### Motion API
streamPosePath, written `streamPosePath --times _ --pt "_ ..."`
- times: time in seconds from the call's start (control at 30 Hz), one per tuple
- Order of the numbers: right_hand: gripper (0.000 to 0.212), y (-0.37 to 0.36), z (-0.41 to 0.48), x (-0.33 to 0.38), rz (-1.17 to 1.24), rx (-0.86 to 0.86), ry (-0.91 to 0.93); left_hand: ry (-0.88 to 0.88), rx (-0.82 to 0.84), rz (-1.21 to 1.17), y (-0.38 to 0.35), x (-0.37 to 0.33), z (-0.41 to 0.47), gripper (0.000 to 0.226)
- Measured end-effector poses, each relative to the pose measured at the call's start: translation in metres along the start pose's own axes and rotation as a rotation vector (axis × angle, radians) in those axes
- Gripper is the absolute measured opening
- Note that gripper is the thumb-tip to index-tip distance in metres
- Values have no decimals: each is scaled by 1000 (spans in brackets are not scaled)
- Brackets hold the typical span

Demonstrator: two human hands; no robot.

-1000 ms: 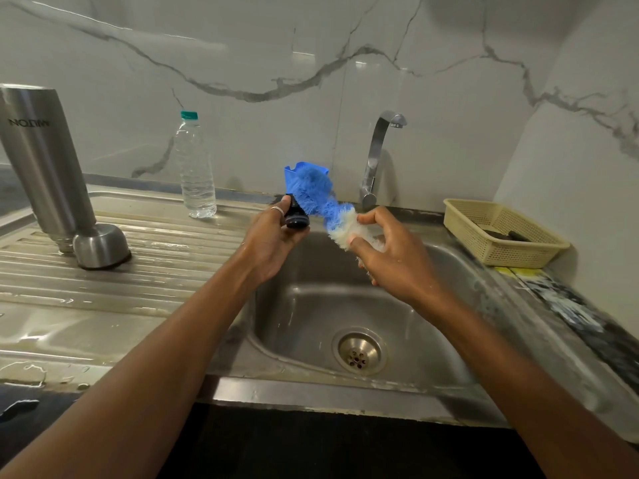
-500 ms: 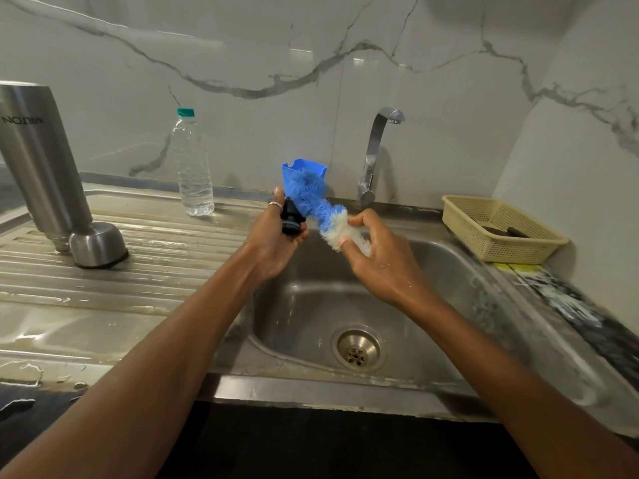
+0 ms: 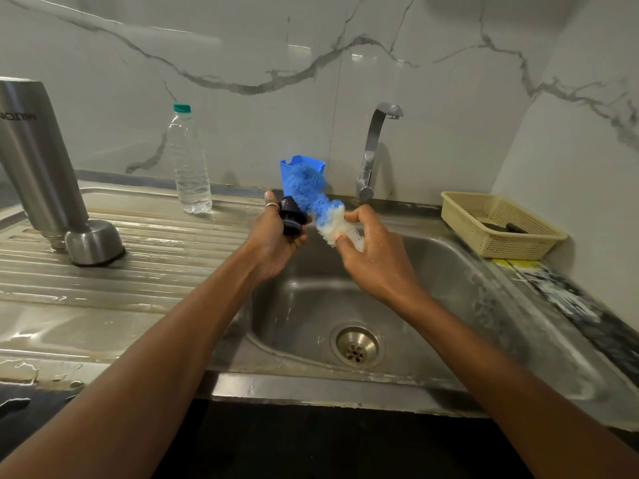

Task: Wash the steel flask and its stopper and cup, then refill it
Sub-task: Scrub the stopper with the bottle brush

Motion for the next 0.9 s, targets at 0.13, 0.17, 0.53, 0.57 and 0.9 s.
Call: streamPosePath --times 0.13,0.17,0.53,0.57,0.9 --pt "26 -1 1 3 16 8 5 -41 58 -7 -3 -5 -2 56" --pt "26 0 2 0 13 9 -13 -45 35 -24 -3 -5 -2 51" --pt "26 -4 2 -5 -47 15 -8 -7 -55 -68 1 -2 -3 55" --pt "26 -4 0 -3 -49 17 15 -3 -42 -69 0 -2 -3 57" --pt "26 -6 -3 -3 -62 42 39 0 29 -77 3 -5 -1 56"
Point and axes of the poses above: each hand's wrist, its own z-axis towards the middle knuckle, its own y-axis out of the back of the hand, x = y × z, the point moved 2 cm from there along z, towards the middle knuckle, and after that the axes turned 5 degrees about x, right-handed, at the moved point
